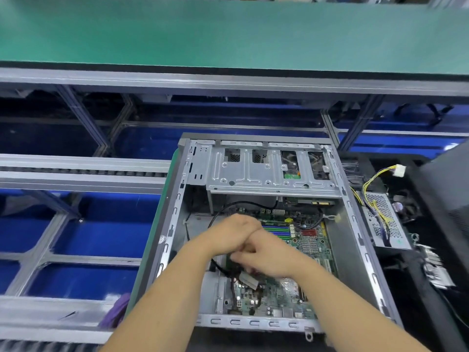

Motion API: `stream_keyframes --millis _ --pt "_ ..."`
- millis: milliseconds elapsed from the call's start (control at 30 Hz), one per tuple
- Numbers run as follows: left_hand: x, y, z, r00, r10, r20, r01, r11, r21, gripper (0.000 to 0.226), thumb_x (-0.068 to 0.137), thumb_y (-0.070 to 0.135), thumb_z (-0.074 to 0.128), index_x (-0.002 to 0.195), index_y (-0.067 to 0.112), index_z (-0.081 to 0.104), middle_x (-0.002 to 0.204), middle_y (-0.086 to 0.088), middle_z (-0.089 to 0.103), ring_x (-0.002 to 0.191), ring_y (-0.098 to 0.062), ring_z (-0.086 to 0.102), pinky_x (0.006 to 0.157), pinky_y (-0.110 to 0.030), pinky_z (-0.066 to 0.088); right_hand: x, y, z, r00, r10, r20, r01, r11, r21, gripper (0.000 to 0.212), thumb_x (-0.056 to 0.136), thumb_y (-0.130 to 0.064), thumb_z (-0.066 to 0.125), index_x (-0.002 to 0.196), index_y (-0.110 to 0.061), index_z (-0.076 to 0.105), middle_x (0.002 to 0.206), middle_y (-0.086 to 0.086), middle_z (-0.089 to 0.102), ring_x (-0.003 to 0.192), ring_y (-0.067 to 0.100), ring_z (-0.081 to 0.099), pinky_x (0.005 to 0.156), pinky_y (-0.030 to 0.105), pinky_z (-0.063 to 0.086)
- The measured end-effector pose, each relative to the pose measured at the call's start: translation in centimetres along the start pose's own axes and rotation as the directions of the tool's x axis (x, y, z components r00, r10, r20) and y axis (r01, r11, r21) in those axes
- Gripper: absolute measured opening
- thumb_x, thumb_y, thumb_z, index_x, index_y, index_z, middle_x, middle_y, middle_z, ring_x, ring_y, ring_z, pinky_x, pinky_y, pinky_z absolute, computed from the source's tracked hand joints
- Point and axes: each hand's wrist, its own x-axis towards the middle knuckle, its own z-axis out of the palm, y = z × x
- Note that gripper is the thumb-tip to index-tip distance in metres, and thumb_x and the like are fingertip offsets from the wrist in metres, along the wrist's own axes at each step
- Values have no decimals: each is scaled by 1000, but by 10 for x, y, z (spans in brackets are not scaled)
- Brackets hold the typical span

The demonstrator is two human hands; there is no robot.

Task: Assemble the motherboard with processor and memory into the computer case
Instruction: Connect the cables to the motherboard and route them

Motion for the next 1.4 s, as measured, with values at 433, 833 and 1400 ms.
stream_keyframes --millis 433,833,1400 --pt "-2 -15 -18 785 -201 -587 511 745 429 12 95 21 50 97 17 62 98 -7 68 82 -31 59 66 -31 39 -18 38 -47 892 200 -406 -209 978 23 33 94 -36 68 65 -21 63 51 -10 54 41 1 42 51 18 40" --pt "-4 -11 -19 859 21 -511 392 615 684 28 83 32 54 106 16 58 102 -8 64 98 -28 51 78 -38 40 -22 31 -45 927 211 -309 -201 977 65 24 102 -13 58 116 -26 72 75 -17 60 50 -8 55 49 6 40" --pt "27 34 41 995 -27 -101 46 981 191 28 93 12 51 111 19 70 74 -2 66 56 -8 56 53 -23 44 -21 34 -43 730 400 -554 -349 915 201 20 92 -5 59 79 -10 73 84 16 72 82 34 66 74 37 55"
